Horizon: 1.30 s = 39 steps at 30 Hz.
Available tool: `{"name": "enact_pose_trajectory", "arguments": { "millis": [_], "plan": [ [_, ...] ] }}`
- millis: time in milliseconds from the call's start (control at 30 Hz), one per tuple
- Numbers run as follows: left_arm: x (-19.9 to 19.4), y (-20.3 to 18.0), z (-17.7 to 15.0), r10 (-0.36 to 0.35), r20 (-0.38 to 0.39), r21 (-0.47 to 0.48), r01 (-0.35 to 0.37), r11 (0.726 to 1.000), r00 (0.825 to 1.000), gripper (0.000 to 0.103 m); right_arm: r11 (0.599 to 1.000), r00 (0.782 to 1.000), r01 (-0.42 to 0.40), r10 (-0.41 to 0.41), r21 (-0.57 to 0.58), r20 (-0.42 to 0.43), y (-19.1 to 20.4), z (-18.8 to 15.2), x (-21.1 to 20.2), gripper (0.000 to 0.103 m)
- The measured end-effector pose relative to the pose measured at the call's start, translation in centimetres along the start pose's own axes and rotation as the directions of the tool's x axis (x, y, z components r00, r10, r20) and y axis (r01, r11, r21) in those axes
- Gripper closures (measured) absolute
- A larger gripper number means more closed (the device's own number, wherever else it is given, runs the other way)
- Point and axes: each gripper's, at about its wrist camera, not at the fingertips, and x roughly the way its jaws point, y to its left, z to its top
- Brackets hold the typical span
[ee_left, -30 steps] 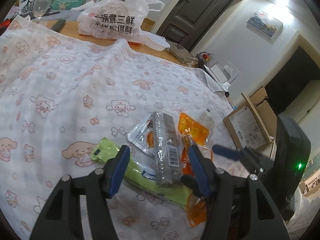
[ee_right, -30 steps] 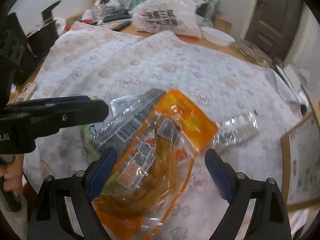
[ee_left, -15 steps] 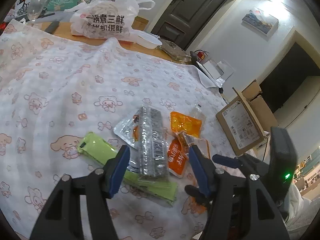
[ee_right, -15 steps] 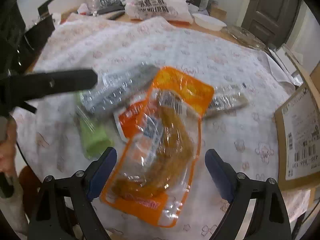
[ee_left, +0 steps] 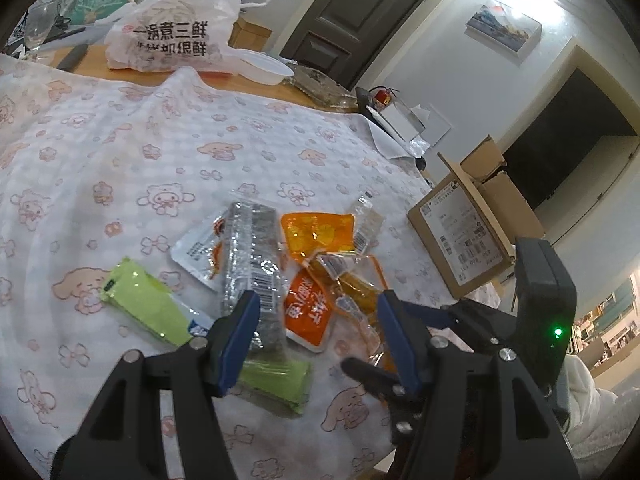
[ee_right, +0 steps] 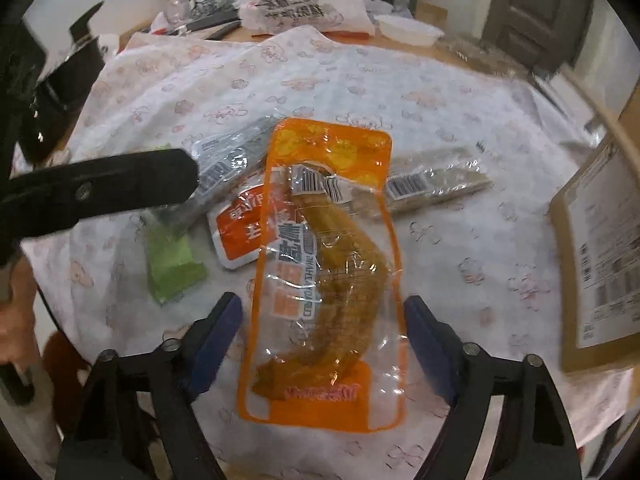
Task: Organize snacks
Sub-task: 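Grasp the orange spicy strip packet with the right tool, then carry the orange packet into the cardboard box and open the right tool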
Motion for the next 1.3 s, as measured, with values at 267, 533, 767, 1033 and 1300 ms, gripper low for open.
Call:
{"name": "enact_pose_trajectory", "arguments": {
  "millis": [267,533,767,1033,1300],
  "plan": [
    [0.4,-1.0,0.1,0.003,-0.01,0.002,-0.003,1.0,1.0,0.045,0.998,0.999,-0.017,0.02,-0.063,0.043,0.0,-0.3,-0.9,0.05],
    [0.3,-3.5,0.4,-0.002,-0.007,0.024,0.003,1.0,1.0,0.045,0.99,0.982,-0.125,0.133,-0.066,0.135,-0.9,-0.1,-4.5,0.051],
    [-2.4,-7.9,1.4,-0.034,0.067,0.078,0.029,0.997,0.997,0.063,0.963,0.934,-0.234,0.261,-0.133,0.243,-0.8,-0.1,-9.7,0.05],
    [-4.5,-15.8,3.4,0.012,0.141,0.201,-0.04,0.979,0.99,0.078,0.954,0.873,-0.26,0.298,-0.149,0.386,-4.6,-0.9,-15.7,0.05],
    [-1.4,-26.2,7.2,-0.001,0.135,0.35,-0.047,0.935,0.991,0.078,0.969,0.825,-0.221,0.246,-0.11,0.509,-13.0,-2.3,-20.6,0.049]
  ]
}}
